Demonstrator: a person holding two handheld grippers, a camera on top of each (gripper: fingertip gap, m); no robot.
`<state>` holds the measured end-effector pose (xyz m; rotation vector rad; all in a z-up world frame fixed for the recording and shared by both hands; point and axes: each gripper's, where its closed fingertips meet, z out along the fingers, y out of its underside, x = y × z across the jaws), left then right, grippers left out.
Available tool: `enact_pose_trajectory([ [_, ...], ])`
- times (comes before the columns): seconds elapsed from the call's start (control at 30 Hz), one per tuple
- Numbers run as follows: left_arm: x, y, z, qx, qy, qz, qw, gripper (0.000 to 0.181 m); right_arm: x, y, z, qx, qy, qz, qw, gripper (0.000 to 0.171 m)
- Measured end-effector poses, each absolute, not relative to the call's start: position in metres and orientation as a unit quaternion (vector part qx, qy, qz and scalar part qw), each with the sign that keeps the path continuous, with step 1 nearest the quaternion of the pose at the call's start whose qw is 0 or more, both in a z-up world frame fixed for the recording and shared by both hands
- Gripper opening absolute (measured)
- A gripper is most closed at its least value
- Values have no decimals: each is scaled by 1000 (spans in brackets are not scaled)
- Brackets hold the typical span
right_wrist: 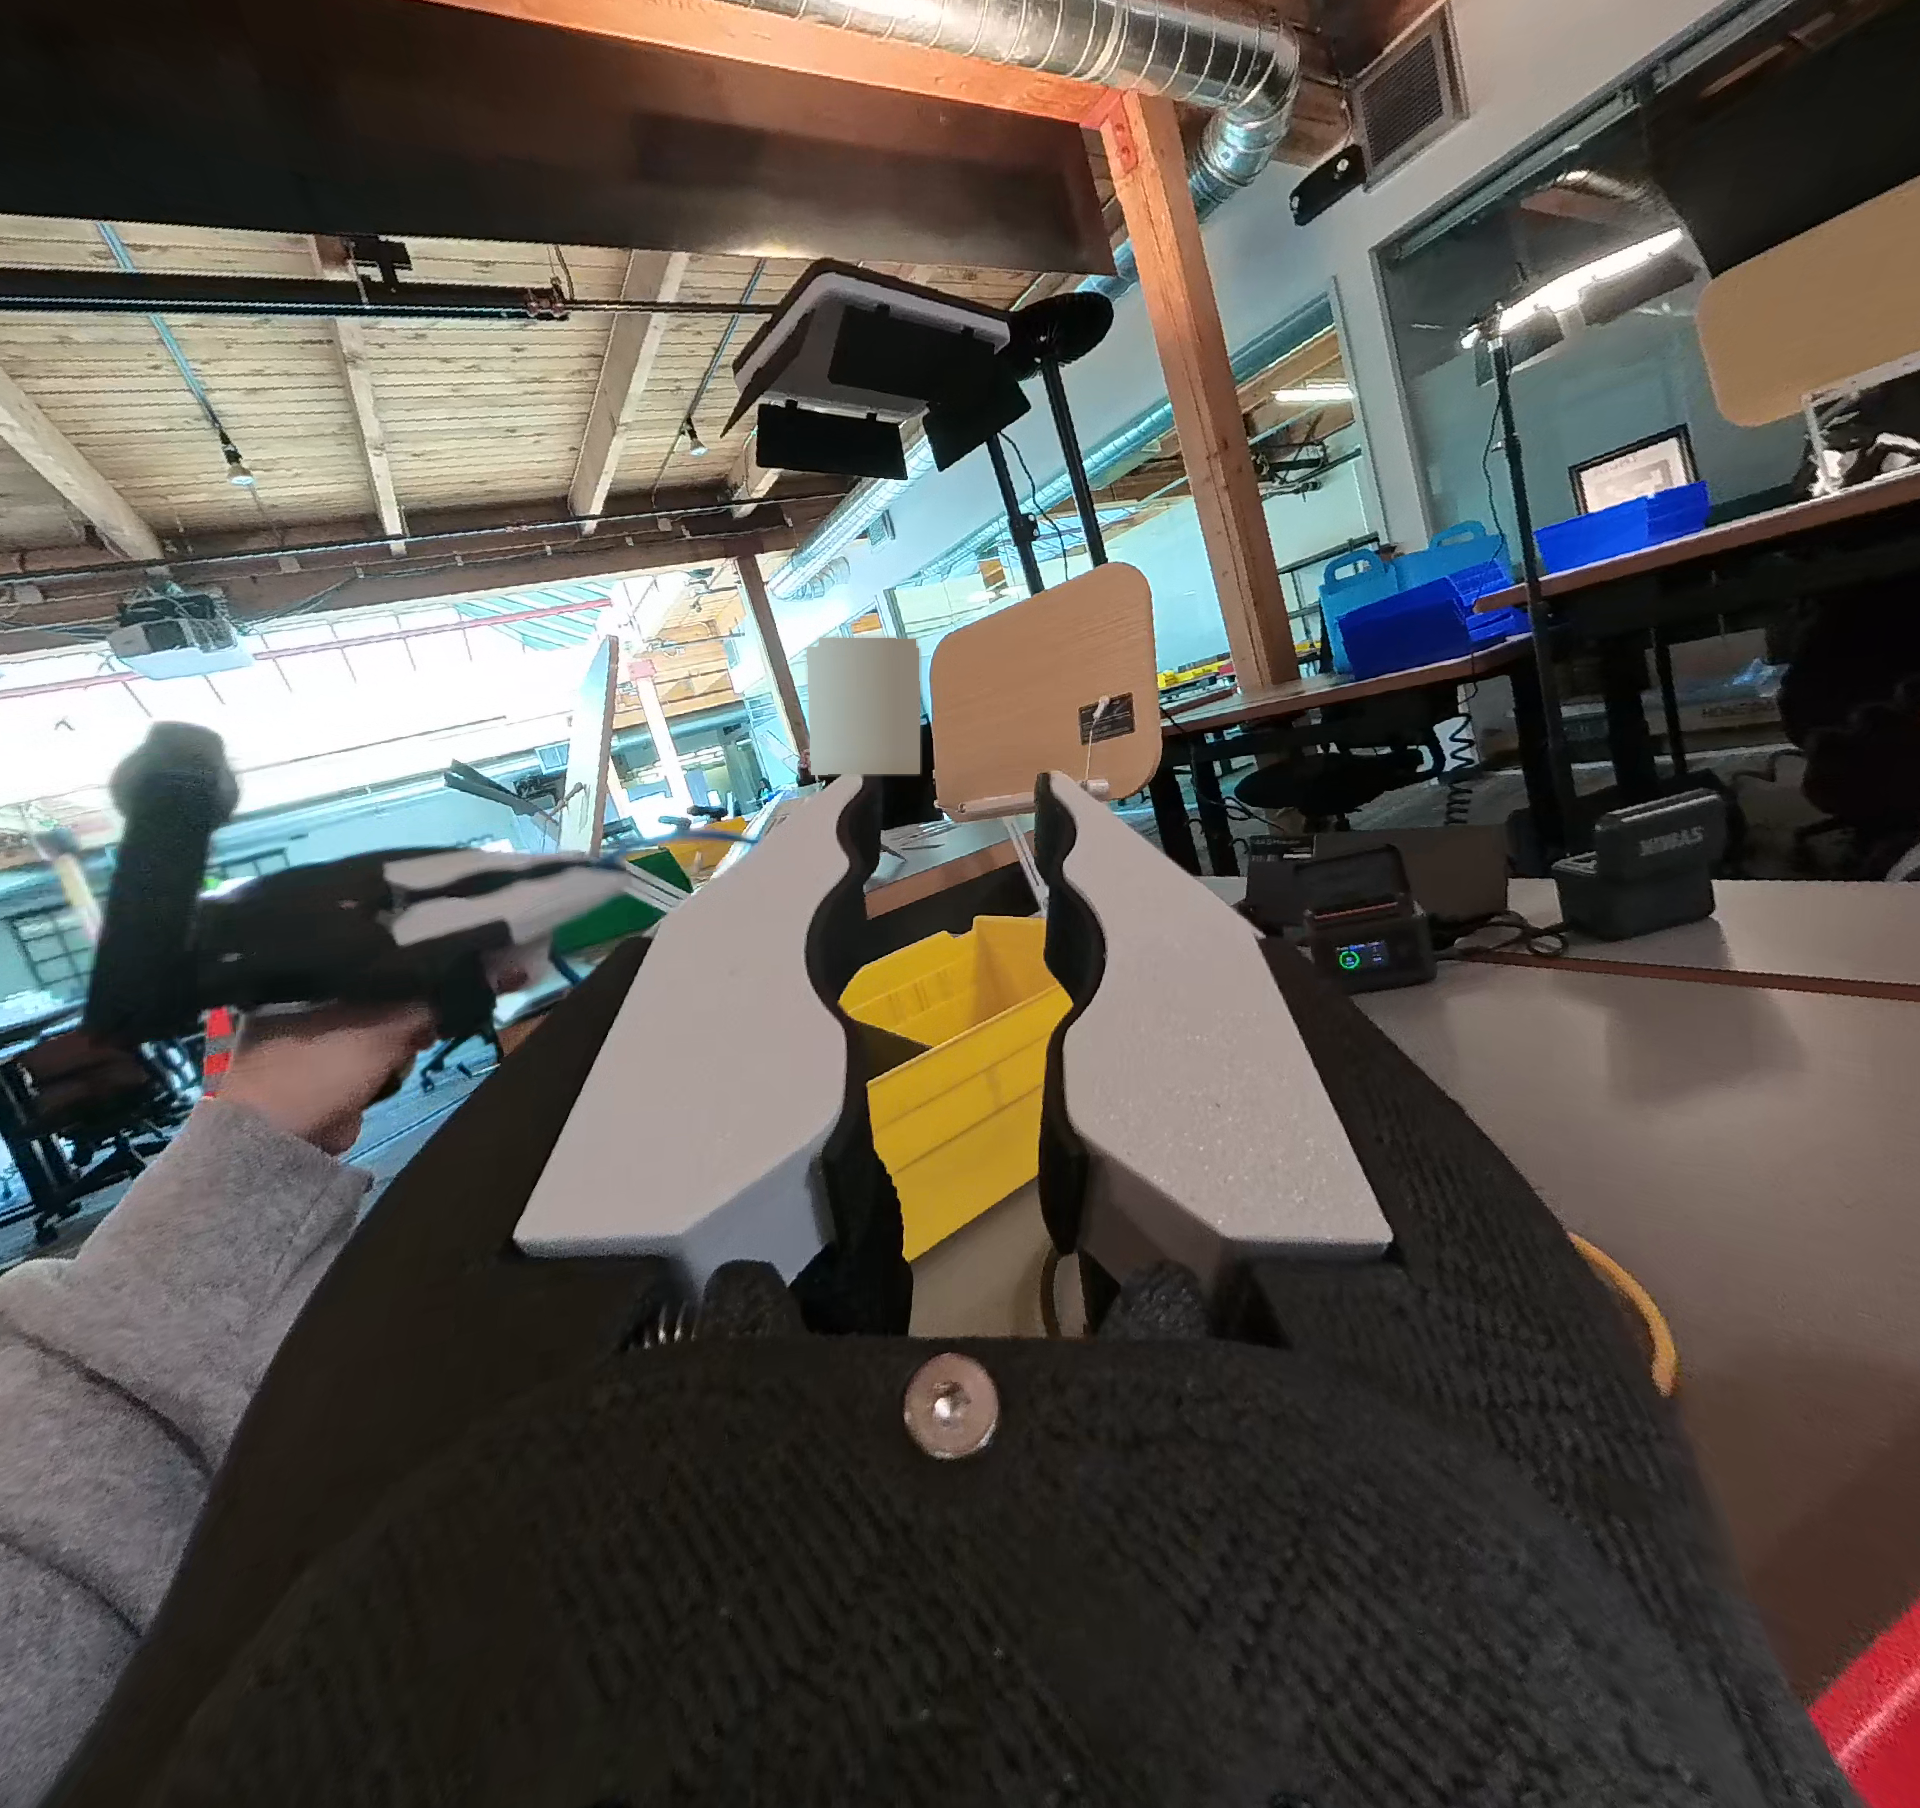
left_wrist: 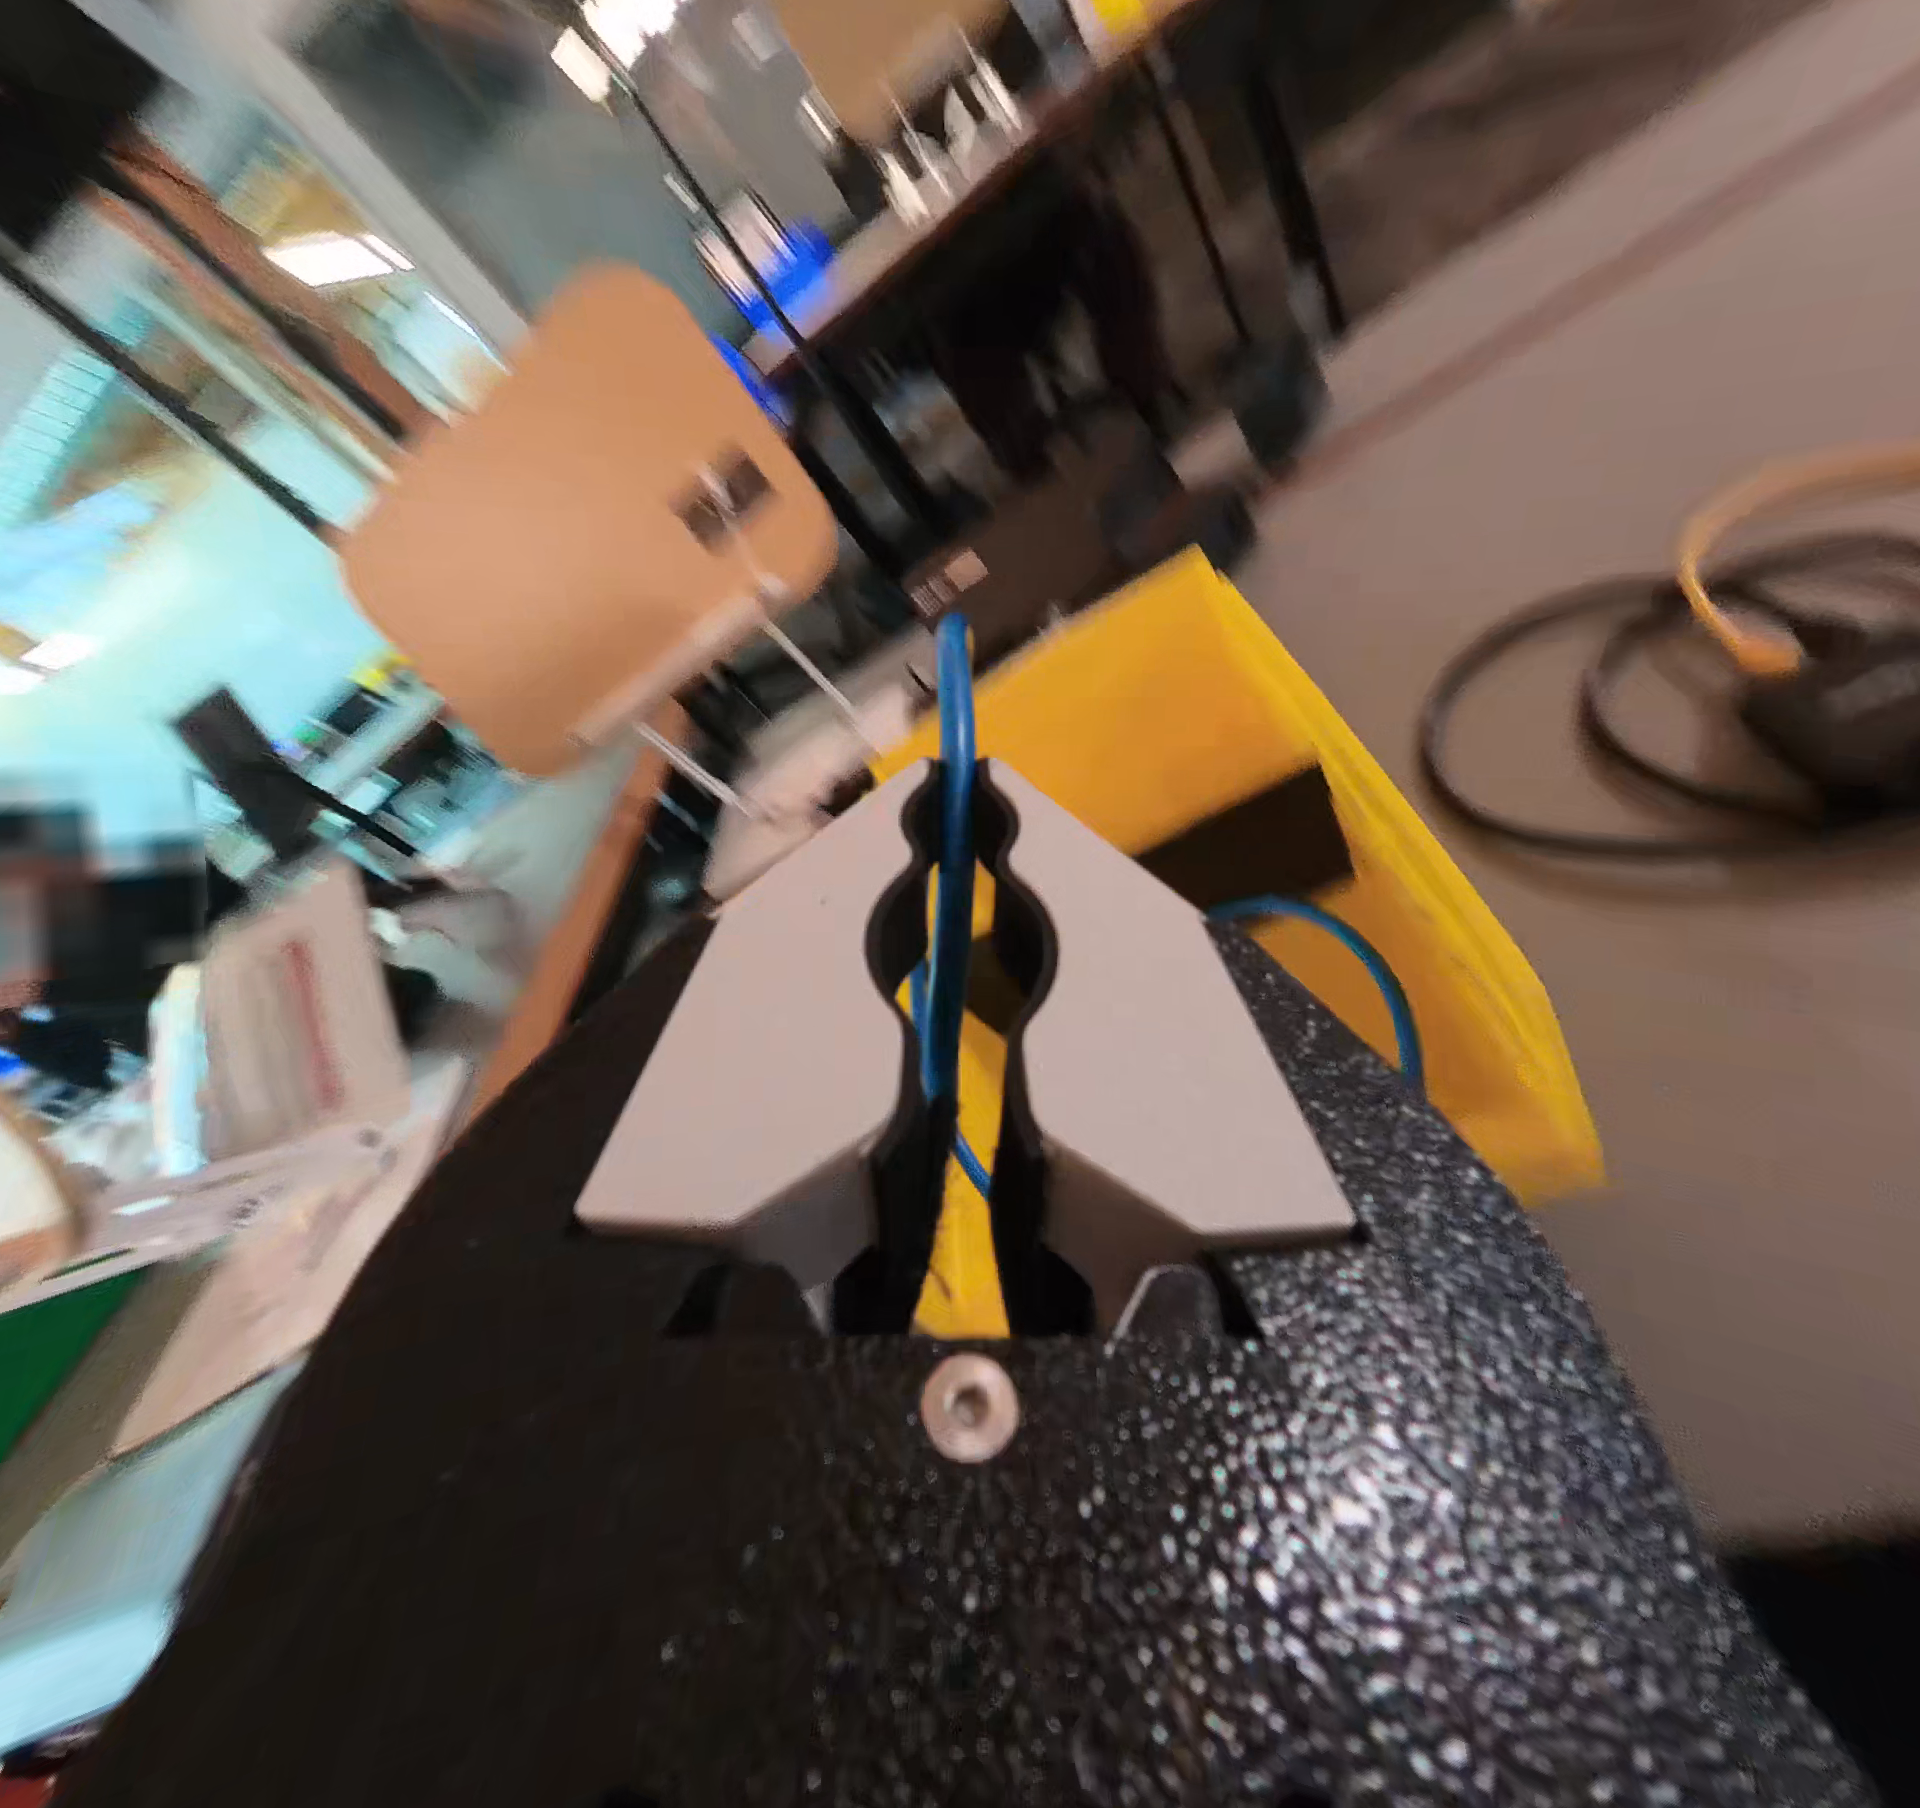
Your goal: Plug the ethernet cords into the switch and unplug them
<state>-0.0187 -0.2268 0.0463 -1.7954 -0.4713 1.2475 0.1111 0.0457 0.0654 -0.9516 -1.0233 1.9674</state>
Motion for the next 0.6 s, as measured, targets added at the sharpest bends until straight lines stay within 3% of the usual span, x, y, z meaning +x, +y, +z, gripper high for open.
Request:
enact_pose_trajectory([
  [0.13, 13, -223, 103, -611, -160, 511, 583, 2, 111, 41, 66, -365, -402, 761, 356, 27],
  [0.3, 56, -195, 155, -544, -83, 398, 733, 2, 114, 30, 70, -347, -412, 764, 355, 28],
  [0.47, 93, -147, 185, -541, 2, 281, 793, 2, 122, 18, 78, -312, -426, 766, 366, 30],
  [0.6, 87, -103, 168, -589, 0, 220, 777, 3, 131, 22, 86, -293, -421, 756, 407, 29],
])
